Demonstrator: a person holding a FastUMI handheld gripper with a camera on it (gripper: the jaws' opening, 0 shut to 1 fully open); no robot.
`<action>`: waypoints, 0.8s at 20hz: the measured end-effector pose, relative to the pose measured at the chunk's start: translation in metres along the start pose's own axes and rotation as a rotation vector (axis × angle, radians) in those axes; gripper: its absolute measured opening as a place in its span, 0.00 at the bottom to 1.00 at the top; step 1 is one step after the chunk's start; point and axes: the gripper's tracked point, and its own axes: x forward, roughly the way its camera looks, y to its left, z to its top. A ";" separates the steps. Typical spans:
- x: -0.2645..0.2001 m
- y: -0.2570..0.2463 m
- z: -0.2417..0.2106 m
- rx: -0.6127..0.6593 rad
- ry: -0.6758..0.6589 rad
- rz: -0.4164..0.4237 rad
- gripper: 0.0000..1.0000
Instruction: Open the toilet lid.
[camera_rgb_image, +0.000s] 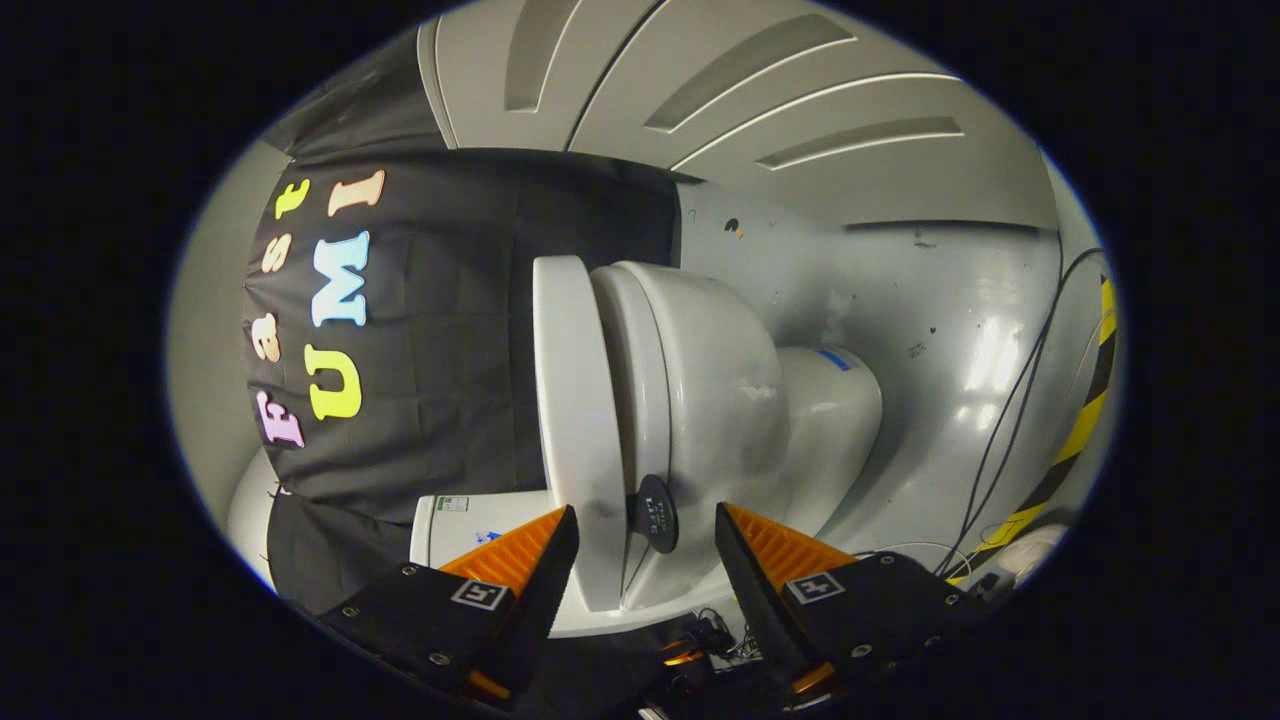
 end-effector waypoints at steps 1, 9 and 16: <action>0.004 0.001 -0.001 0.002 0.002 0.004 0.84; 0.011 -0.011 0.012 0.027 -0.045 -0.059 0.16; 0.008 -0.005 0.014 0.026 -0.041 -0.051 0.00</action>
